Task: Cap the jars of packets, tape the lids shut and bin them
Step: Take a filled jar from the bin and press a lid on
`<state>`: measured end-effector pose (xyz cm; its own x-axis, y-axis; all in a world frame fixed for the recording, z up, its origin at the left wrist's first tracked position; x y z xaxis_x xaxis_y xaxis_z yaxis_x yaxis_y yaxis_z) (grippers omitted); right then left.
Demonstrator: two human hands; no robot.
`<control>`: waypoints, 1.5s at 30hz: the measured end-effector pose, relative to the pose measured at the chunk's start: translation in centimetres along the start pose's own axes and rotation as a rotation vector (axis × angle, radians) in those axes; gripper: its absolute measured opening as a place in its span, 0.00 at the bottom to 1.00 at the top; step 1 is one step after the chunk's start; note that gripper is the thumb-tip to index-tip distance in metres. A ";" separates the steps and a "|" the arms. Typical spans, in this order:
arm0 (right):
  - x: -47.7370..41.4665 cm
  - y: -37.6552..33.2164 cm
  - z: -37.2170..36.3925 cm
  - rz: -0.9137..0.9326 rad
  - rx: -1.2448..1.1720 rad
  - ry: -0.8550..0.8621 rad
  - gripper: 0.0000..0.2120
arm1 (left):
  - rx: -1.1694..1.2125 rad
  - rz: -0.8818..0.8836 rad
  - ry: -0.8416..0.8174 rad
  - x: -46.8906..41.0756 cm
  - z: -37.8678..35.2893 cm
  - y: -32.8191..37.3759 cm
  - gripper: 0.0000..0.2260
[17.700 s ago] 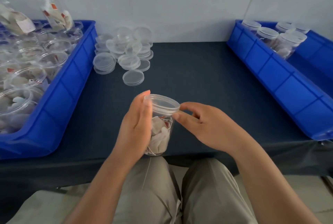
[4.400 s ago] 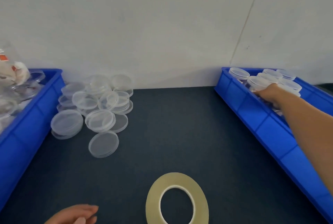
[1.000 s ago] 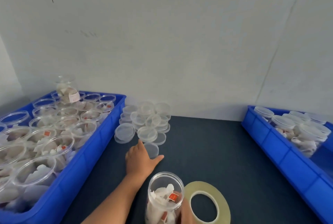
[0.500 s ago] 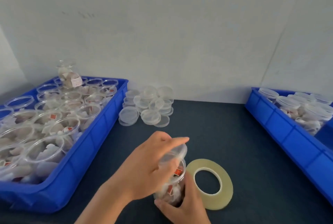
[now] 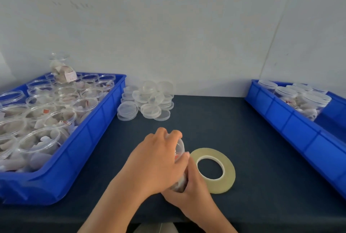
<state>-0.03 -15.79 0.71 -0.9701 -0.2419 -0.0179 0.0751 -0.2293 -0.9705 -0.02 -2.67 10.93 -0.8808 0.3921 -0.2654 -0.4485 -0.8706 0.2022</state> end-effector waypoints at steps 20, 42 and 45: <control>-0.3 0.3 -0.2 0.001 -0.069 -0.142 0.36 | 0.312 -0.449 -0.059 1.5 1.3 0.1 0.12; -0.1 0.1 0.0 -0.072 -0.249 -0.280 0.30 | 0.514 -0.208 0.138 1.3 -0.2 -0.2 0.17; 0.0 -0.2 -0.1 -0.080 -0.275 -0.245 0.34 | 0.582 -0.151 0.049 1.8 0.6 -2.4 0.35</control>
<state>-0.09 -15.70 0.86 -0.8841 -0.4593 0.0863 -0.0958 -0.0027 -0.9954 -0.64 0.25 10.50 -0.7993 0.4723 -0.3716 -0.5894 -0.4954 0.6381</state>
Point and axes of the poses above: each hand's wrist, its own x-axis away from the middle knuckle, its own z-axis out of the back of the hand, y = z × x, the point moved 4 cm from there along -x, towards the middle knuckle, and after that the axes turned 15 degrees about -z, right-handed, at the moved point
